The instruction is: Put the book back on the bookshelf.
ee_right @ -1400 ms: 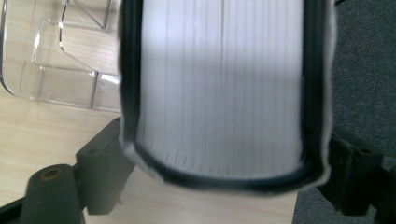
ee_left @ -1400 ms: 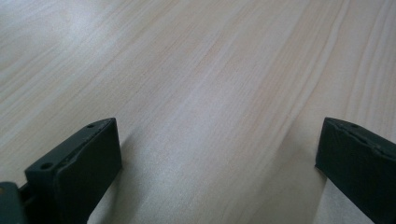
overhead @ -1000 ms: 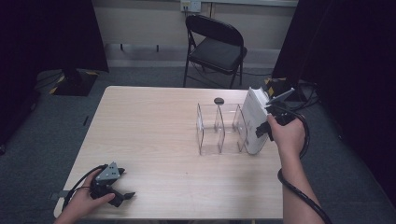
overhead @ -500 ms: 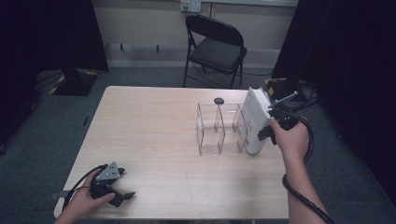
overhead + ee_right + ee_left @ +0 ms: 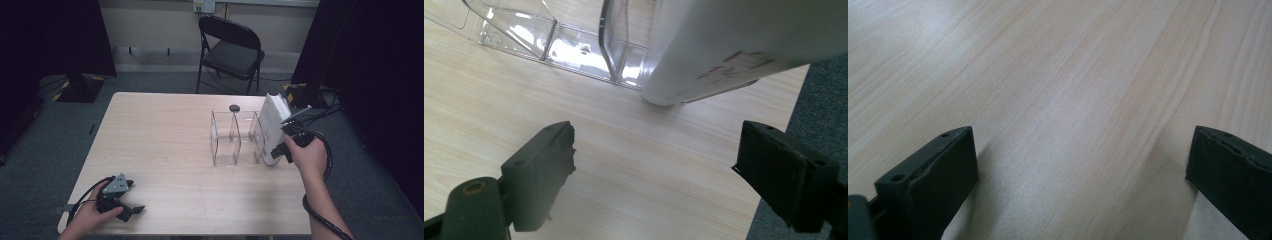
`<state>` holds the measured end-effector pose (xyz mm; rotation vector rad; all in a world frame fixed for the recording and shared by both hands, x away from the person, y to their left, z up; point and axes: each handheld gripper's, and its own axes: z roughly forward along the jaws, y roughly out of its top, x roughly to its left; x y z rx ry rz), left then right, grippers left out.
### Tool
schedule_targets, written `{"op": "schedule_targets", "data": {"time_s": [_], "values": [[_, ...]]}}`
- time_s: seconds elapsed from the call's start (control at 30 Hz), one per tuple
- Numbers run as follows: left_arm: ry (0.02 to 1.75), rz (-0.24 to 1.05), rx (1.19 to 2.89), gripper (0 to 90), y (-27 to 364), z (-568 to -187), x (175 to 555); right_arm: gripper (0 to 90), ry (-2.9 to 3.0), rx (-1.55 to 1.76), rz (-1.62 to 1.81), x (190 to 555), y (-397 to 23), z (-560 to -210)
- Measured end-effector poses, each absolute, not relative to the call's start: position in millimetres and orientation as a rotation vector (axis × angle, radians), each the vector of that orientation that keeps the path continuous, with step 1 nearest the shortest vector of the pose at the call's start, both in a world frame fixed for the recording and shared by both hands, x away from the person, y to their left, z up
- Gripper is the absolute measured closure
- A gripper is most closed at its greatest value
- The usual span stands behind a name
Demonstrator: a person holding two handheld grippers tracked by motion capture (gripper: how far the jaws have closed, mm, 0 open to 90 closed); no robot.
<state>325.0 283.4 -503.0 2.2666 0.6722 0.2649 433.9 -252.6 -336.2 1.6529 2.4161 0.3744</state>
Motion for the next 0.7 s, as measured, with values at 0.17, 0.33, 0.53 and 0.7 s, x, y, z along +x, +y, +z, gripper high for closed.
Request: {"op": "schedule_targets", "data": {"time_s": [0.17, 0.33, 0.53, 0.7], "values": [[0.673, 0.265, 2.266, 0.0, 283.4, -503.0, 325.0, 14.4, 2.442, 1.653, 0.392, 430.9, -249.6, -343.6], [0.671, 0.266, 2.267, 0.0, 283.4, -503.0, 325.1, 14.4, 2.465, 1.649, 0.410, 426.9, -248.7, -352.5], [0.673, 0.266, 2.265, 0.0, 283.3, -503.1, 325.0, 14.4, 2.466, 1.655, 0.424, 421.1, -244.7, -360.6], [0.674, 0.262, 2.266, 0.0, 283.3, -503.1, 324.9, 14.4, 2.468, 1.668, 0.490, 415.3, -243.9, -365.0]]}}
